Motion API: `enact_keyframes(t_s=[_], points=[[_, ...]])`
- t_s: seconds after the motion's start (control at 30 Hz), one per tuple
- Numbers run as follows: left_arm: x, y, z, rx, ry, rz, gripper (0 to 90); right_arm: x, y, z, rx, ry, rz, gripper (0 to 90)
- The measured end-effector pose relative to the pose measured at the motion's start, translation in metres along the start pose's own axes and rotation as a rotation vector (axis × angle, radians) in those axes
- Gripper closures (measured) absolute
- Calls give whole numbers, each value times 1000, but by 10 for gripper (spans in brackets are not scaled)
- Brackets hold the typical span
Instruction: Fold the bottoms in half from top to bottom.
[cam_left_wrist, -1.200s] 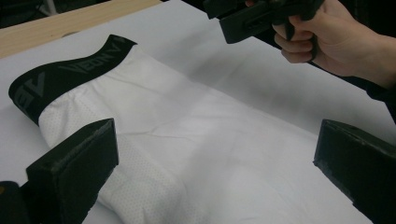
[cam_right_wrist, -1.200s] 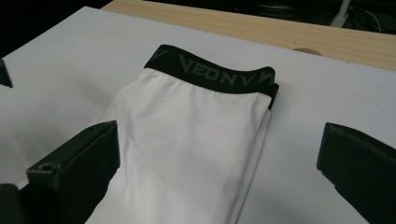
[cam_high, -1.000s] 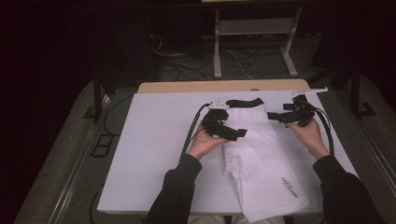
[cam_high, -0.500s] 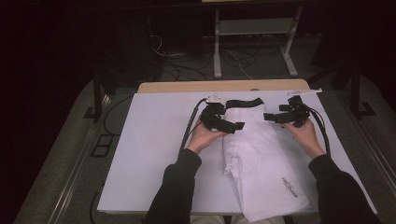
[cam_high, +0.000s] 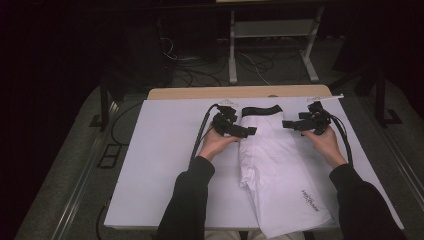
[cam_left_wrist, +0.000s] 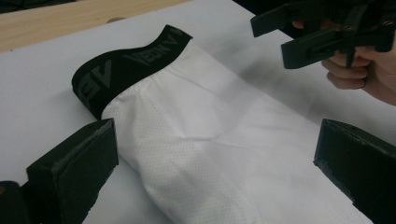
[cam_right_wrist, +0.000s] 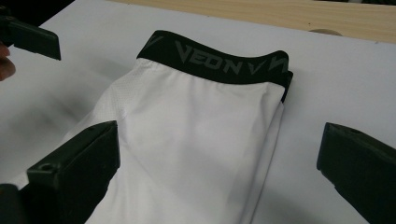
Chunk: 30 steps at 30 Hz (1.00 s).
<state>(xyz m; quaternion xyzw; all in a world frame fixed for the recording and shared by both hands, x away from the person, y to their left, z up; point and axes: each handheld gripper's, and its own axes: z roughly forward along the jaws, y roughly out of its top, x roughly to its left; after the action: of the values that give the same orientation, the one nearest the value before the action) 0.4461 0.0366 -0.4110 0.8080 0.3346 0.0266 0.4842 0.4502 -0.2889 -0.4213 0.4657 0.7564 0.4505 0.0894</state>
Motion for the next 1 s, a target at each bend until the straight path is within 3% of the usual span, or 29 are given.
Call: enact_keyframes(t_s=[0.3, 0.73, 1.0], points=[[15, -3, 9, 45, -4, -63, 0, -1, 2, 2, 17, 11, 14, 0], [33, 2, 19, 68, -10, -152, 0, -9, 16, 14, 125, 11, 30, 0], [41, 0, 24, 75, -4, -184, 0, -13, 26, 18, 154, 13, 42, 0]])
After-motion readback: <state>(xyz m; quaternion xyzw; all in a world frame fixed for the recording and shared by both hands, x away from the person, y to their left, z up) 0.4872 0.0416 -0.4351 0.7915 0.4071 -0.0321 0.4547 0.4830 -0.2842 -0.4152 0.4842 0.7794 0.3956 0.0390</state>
